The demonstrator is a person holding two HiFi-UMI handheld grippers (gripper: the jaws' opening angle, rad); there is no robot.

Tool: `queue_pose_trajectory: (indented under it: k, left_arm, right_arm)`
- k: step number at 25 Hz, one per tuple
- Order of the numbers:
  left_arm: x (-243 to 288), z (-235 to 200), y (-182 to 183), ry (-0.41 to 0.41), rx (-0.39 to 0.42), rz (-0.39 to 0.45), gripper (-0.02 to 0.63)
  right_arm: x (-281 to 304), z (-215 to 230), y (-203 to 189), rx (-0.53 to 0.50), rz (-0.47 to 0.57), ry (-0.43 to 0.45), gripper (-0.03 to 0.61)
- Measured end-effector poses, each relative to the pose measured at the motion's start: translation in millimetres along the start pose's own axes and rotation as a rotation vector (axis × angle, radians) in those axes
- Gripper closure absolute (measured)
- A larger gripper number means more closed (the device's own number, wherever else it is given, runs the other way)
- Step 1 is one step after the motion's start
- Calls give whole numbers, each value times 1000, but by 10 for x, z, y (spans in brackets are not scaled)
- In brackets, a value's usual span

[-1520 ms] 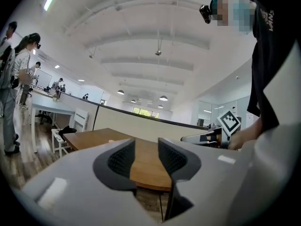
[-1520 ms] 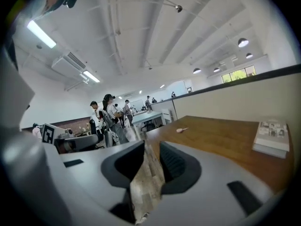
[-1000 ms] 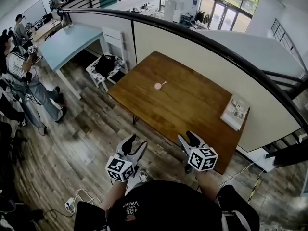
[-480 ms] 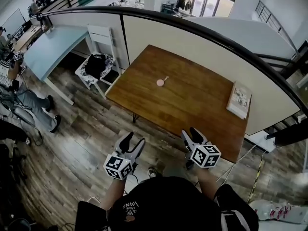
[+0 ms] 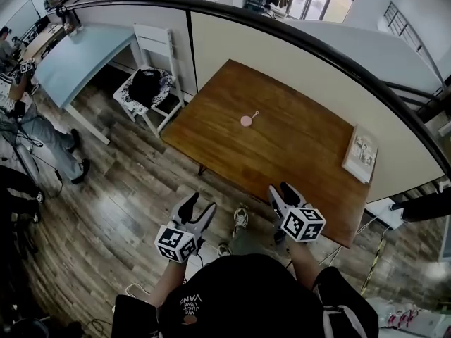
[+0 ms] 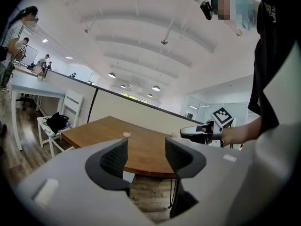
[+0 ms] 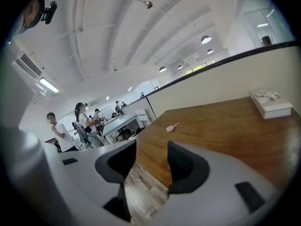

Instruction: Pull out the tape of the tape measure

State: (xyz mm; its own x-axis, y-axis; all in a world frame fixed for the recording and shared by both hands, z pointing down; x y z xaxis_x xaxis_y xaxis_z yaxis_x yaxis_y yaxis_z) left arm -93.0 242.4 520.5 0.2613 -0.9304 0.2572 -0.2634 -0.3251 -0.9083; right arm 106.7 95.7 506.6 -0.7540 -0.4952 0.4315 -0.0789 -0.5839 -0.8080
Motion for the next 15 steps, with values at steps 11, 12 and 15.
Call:
queue_pose_trajectory:
  k: [11, 12, 15]
  left_arm:
    - [715, -384, 335, 36, 14, 0, 368]
    - [815, -407, 352, 33, 16, -5, 367]
    - [1131, -472, 378, 27, 23, -26, 360]
  right_arm:
    - [569, 432, 521, -4, -7, 6, 389]
    - [623, 491, 562, -3, -9, 6, 390]
    - [791, 666, 680, -7, -17, 12, 390]
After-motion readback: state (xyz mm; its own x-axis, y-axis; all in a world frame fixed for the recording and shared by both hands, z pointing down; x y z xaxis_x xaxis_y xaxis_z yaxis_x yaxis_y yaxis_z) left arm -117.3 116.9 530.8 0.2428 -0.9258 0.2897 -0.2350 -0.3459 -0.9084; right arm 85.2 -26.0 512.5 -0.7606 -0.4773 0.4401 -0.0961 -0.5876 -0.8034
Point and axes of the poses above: the fingertips, and each gripper's own axes: x forward along the fingers, z to its right, y out of its top, the point moved 3 cm from there along -x, backward along the fingers, and after that the axes turned 4 degrees about -z, right-handed, at the moved point
